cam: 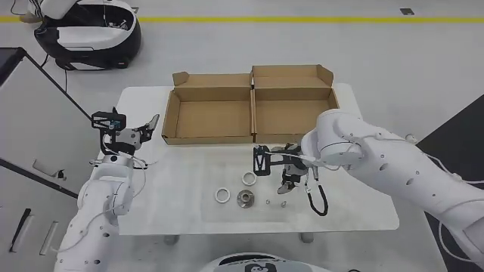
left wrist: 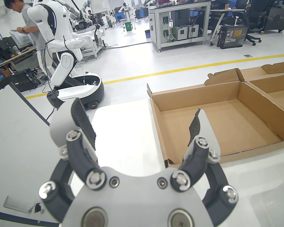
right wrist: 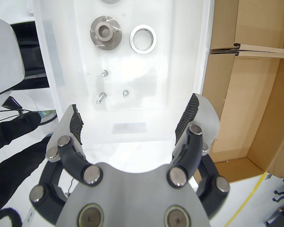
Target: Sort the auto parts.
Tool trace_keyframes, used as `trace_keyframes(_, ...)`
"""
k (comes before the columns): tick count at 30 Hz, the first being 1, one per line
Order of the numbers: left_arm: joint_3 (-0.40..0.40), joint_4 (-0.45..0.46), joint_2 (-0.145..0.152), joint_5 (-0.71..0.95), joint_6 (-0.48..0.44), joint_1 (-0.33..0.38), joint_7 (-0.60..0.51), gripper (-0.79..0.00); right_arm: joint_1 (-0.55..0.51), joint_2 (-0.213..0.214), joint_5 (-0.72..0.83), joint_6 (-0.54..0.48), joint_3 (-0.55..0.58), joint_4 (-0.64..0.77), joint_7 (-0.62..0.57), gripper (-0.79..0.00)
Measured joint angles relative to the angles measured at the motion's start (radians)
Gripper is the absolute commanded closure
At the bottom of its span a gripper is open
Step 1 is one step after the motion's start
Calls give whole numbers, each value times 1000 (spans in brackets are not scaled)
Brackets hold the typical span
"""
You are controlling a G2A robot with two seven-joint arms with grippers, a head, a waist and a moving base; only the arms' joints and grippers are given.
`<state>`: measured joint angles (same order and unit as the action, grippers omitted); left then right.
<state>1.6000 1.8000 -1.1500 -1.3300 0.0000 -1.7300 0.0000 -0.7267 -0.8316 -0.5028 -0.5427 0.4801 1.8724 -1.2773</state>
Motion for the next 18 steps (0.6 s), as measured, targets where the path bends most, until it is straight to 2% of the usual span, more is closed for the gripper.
trace_keyframes(18, 0, 0, 0, 0, 0, 0, 0, -785, -2, -15, -78, -22, -82, -8, 22, -785)
